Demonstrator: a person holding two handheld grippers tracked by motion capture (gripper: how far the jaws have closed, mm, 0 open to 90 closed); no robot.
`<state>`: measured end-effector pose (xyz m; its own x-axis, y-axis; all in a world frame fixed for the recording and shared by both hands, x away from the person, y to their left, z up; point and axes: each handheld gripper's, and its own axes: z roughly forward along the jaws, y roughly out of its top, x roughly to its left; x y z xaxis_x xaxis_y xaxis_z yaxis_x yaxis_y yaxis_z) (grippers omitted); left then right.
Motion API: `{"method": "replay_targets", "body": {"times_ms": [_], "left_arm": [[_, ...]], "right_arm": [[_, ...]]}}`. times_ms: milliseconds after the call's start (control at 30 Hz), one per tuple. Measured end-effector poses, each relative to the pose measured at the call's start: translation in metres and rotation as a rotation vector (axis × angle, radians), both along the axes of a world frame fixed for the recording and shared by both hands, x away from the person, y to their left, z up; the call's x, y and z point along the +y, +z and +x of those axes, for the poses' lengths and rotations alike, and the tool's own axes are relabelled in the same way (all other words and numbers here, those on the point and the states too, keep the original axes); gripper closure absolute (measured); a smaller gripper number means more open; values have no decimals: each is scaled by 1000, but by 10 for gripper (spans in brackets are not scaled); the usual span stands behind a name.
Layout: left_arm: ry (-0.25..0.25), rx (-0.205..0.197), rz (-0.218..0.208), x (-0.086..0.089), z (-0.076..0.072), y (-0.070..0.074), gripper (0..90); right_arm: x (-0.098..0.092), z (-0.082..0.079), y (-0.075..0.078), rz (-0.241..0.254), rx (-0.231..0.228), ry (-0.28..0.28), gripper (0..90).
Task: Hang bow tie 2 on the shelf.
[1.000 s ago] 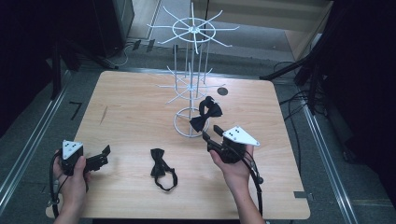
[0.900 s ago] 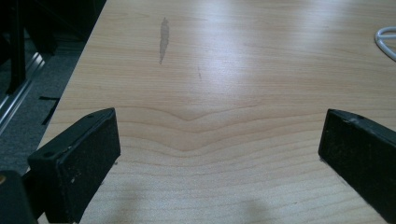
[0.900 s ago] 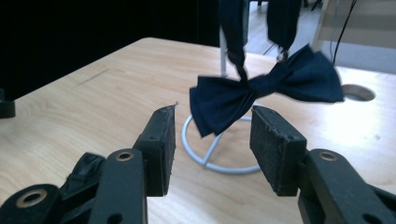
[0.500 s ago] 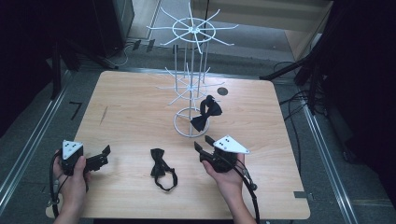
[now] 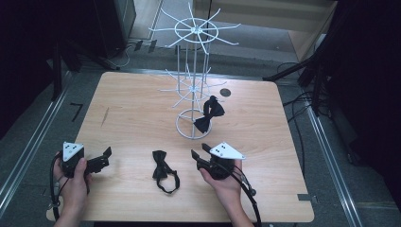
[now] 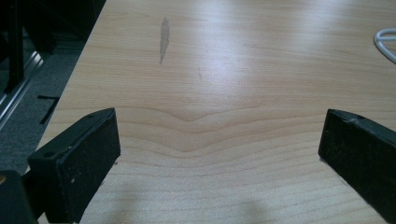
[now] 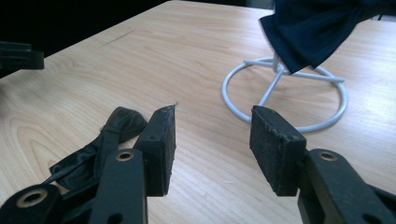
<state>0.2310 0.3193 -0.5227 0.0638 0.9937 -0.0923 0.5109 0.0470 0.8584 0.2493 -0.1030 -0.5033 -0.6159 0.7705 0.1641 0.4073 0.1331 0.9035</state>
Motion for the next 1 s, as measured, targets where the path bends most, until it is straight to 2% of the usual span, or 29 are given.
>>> {"method": "replay_targets", "body": {"times_ms": [1000], "left_arm": [[2,-4,-3,2,1,0,0]], "right_arm": [[32,-17,-22,-44,52,95,521]]}}
